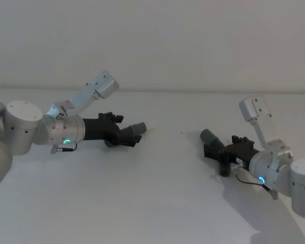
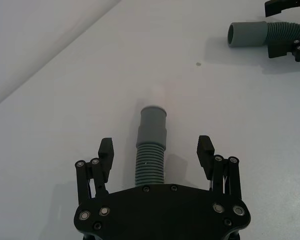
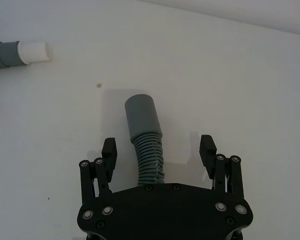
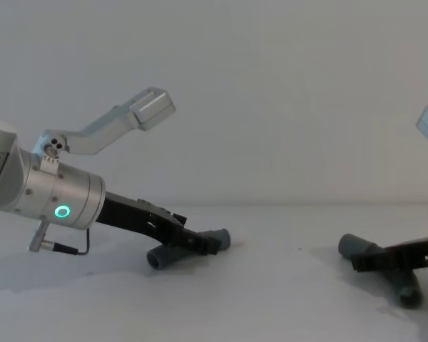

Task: Use both hands to pick up one end of the pipe from the table, align the ends, and insert them.

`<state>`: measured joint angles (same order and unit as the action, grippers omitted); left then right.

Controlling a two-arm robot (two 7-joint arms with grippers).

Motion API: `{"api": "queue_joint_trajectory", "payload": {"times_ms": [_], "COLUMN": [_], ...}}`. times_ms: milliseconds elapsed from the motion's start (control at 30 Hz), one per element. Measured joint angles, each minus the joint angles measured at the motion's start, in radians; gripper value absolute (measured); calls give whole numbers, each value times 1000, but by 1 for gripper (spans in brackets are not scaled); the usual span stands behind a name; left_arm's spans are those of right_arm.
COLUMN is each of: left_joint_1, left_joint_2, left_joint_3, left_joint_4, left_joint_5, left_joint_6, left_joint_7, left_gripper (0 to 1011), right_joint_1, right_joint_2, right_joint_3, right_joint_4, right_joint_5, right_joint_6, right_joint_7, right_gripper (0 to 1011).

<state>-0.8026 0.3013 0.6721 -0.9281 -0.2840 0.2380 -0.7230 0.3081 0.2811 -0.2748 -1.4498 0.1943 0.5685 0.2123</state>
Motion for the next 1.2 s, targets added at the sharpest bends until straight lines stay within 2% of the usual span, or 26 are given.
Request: {"api": "queue_joint_trajectory", "payload": {"times_ms": [733, 933, 1200], "left_joint_1": [33, 36, 38], "left_joint_2": [-3, -5, -6], "left_joint_3": [-16, -18, -19], "left_joint_4": [-1, 1, 1], "left_joint_5": [13, 16, 18], "left_joint_6": [6, 4, 2], "left_joint_7": [43, 49, 53], "left_gripper": [1001, 903, 651], "right_joint_1": [-2, -2, -2], "right_joint_2": [-2, -2, -2], "right_joint_3": [3, 3, 3], "right_joint_4": [-1, -1, -1], "right_joint_5": [0, 0, 0], "right_joint_6": [-1, -1, -1], "right_joint_7": [1, 1, 1], "right_gripper": [992, 822, 588]}}
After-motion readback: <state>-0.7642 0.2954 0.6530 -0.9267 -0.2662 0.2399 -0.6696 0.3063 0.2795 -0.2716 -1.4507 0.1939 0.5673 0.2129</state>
